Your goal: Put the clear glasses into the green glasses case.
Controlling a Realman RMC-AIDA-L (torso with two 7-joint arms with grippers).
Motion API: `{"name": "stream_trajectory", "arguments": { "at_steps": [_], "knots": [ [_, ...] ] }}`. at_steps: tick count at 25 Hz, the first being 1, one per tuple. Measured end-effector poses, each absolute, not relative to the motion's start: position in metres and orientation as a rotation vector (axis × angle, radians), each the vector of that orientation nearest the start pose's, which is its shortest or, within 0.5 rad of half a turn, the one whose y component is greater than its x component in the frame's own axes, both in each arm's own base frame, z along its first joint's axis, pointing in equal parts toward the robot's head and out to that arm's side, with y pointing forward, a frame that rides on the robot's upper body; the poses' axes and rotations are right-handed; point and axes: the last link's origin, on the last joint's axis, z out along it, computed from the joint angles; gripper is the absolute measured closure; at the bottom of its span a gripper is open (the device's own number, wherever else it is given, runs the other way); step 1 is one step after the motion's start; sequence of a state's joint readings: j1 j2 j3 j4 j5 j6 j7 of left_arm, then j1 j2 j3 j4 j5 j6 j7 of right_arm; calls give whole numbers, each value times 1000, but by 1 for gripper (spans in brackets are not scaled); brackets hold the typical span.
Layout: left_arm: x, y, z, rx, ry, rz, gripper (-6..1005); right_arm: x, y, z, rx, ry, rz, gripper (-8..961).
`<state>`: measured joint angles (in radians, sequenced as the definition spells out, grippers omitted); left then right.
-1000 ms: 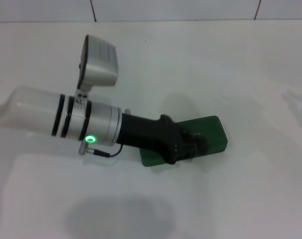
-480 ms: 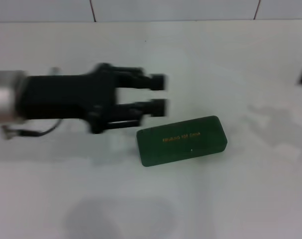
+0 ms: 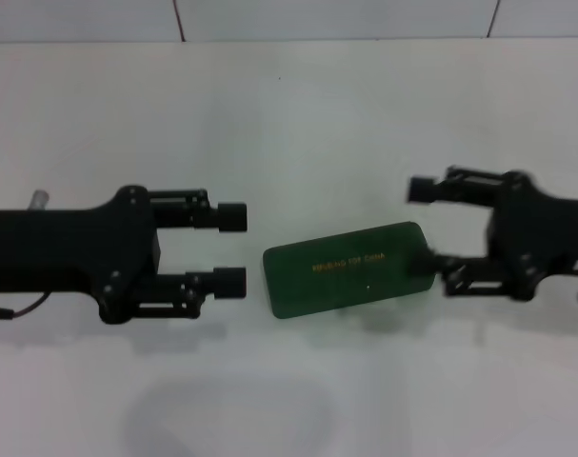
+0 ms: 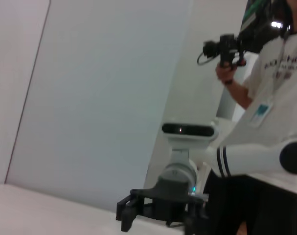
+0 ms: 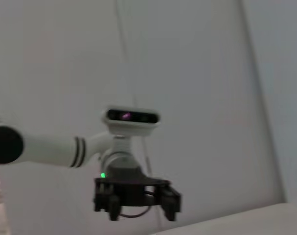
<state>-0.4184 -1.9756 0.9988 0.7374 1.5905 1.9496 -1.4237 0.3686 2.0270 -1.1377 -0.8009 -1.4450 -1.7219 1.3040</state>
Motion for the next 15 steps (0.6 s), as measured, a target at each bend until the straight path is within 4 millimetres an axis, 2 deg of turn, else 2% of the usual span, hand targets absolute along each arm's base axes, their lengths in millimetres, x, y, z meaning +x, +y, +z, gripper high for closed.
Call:
{"name": "stream_trajectory", "arguments": {
  "at_steps": [2,6,10,15],
  "knots": [
    [-231,275,39,-2984,-384,-1144,334,209,289,6,-2847,230,1128,277],
    [-233,276,40,-2990,-390,-1130,334,202,286,-3,-2884,196,1138,231],
    [-233,279,43,-3003,-436,-1107,334,198,285,-6,-2895,187,1152,185],
    [-231,285,49,-3016,-462,-1083,334,197,284,-3,-2897,176,1165,178]
  ]
}}
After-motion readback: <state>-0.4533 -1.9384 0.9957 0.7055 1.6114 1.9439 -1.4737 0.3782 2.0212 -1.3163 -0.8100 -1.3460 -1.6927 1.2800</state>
